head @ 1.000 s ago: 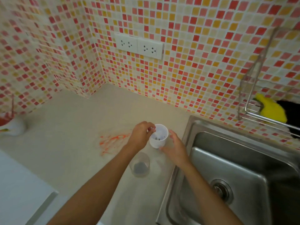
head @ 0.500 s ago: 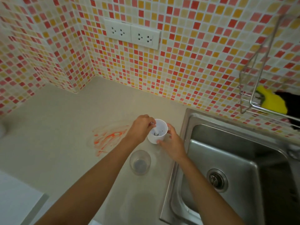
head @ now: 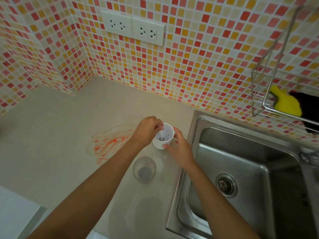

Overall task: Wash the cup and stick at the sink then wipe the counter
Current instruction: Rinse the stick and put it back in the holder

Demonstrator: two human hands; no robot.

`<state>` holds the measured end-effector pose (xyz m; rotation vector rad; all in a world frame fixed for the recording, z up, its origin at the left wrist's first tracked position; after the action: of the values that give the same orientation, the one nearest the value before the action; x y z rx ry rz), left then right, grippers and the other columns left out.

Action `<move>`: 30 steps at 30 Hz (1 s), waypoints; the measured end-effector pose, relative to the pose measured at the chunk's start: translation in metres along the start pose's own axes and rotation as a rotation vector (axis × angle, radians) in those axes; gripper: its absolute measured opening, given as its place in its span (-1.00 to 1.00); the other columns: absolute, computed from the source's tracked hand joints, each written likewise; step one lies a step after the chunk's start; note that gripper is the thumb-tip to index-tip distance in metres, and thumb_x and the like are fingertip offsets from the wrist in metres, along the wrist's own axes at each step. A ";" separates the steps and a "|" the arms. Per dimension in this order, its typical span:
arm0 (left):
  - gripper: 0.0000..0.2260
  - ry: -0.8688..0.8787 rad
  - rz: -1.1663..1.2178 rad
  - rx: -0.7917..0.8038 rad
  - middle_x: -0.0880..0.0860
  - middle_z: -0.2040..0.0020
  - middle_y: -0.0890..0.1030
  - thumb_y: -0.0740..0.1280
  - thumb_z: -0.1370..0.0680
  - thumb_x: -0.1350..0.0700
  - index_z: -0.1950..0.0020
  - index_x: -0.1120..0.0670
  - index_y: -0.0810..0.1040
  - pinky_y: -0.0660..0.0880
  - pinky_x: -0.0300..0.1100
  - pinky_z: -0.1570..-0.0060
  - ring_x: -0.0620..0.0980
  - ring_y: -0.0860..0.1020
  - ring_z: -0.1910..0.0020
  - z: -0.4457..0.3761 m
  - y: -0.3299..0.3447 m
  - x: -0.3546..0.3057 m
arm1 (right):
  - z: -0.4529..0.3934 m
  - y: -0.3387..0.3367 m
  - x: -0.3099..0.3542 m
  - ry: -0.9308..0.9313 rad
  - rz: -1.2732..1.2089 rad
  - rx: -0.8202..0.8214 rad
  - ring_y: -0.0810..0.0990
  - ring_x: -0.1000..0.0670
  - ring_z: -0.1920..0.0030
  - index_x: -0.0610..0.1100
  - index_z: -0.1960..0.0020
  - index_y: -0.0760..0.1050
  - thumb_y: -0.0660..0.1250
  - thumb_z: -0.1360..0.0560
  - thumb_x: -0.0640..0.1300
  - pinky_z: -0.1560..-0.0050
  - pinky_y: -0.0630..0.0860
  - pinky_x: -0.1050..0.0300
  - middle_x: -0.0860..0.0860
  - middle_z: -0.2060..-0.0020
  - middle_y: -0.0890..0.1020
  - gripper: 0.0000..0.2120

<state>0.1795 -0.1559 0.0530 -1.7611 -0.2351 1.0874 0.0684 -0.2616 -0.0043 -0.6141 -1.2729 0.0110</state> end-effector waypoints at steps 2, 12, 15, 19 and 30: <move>-0.83 -0.002 -0.022 0.023 0.13 -0.02 0.63 0.31 -0.57 0.15 -0.10 0.15 0.64 0.48 -0.18 -0.01 0.05 0.55 0.05 -0.003 0.001 -0.004 | -0.001 0.000 -0.001 0.000 -0.002 -0.002 0.50 0.01 -0.23 0.07 -0.42 0.27 0.48 -0.41 0.02 -0.26 0.48 -0.04 0.09 -0.29 0.50 -0.34; -0.79 -0.012 -0.070 0.091 0.15 -0.06 0.62 0.29 -0.58 0.14 -0.15 0.16 0.62 0.46 -0.20 -0.03 0.06 0.55 0.02 -0.001 0.012 -0.007 | -0.005 0.003 -0.008 0.018 -0.010 -0.008 0.52 0.02 -0.21 0.09 -0.42 0.25 0.52 -0.37 0.05 -0.19 0.50 0.08 0.09 -0.28 0.51 -0.28; -0.78 -0.039 -0.085 0.114 0.16 -0.06 0.61 0.27 -0.58 0.16 -0.17 0.17 0.61 0.39 -0.26 0.03 0.08 0.54 0.01 -0.002 0.020 -0.008 | -0.008 0.011 -0.003 0.027 -0.023 -0.008 0.52 0.03 -0.19 0.10 -0.41 0.24 0.53 -0.35 0.03 -0.15 0.48 0.14 0.08 -0.27 0.50 -0.27; -0.74 -0.034 -0.025 0.116 0.15 -0.07 0.61 0.30 -0.58 0.14 -0.24 0.15 0.57 0.42 -0.19 -0.05 0.11 0.54 -0.02 0.002 0.013 -0.003 | -0.017 0.018 -0.002 0.079 -0.076 0.017 0.51 -0.01 -0.17 0.07 -0.39 0.22 0.58 -0.28 0.02 -0.13 0.52 0.12 0.07 -0.23 0.49 -0.19; -0.64 -0.286 0.331 -0.365 0.04 -0.06 0.57 0.29 -0.43 0.41 -0.16 0.10 0.53 0.52 -0.13 -0.03 -0.08 0.51 0.03 0.156 -0.008 0.062 | 0.024 -0.020 -0.025 0.272 -0.366 -0.012 0.57 -0.02 -0.09 0.17 -0.29 0.30 0.54 -0.34 -0.01 0.06 0.62 -0.02 0.05 -0.22 0.49 -0.38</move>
<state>0.0998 -0.0140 0.0119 -2.0083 -0.3412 1.6211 0.0331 -0.2764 -0.0138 -0.3704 -1.1038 -0.3722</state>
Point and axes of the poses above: each hand's wrist, its own z-axis away from the middle knuckle, its own y-axis out of the palm, x = y × z, the point moved 6 cm from there along -z, towards the middle knuckle
